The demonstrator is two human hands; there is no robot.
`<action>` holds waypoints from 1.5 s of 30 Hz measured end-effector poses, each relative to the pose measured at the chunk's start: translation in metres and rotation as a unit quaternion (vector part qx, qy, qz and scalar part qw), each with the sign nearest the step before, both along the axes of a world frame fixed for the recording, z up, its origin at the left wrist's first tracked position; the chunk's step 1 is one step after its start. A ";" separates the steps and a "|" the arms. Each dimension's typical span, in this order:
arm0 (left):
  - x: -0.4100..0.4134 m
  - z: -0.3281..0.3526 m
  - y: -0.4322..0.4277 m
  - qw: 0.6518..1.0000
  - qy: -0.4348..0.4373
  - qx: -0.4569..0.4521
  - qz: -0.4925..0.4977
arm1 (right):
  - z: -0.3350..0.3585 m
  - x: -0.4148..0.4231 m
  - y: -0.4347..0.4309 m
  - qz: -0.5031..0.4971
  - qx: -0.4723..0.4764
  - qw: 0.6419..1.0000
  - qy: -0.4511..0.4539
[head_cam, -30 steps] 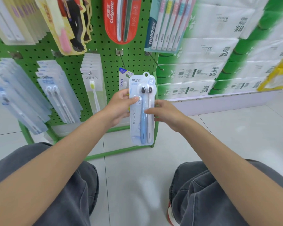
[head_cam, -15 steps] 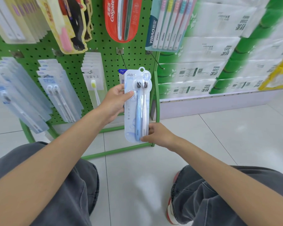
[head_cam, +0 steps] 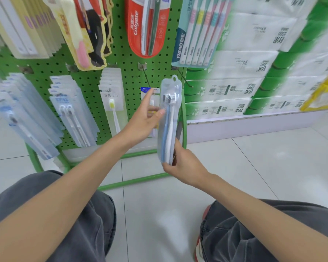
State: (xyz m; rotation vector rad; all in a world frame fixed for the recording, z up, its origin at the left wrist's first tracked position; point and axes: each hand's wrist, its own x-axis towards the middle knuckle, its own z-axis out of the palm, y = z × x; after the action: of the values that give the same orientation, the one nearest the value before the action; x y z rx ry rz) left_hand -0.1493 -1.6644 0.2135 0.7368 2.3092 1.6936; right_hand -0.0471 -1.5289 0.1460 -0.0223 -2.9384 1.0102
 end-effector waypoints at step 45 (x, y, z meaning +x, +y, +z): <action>0.002 -0.023 0.016 0.933 -0.345 0.102 -0.022 | 0.069 -0.043 0.043 -0.158 -0.383 0.908 0.067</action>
State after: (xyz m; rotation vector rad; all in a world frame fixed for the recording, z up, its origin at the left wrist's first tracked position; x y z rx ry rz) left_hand -0.1476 -1.6489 0.1909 0.1588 1.6371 1.8075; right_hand -0.0903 -1.4859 0.2149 -0.4093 -2.1280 1.9043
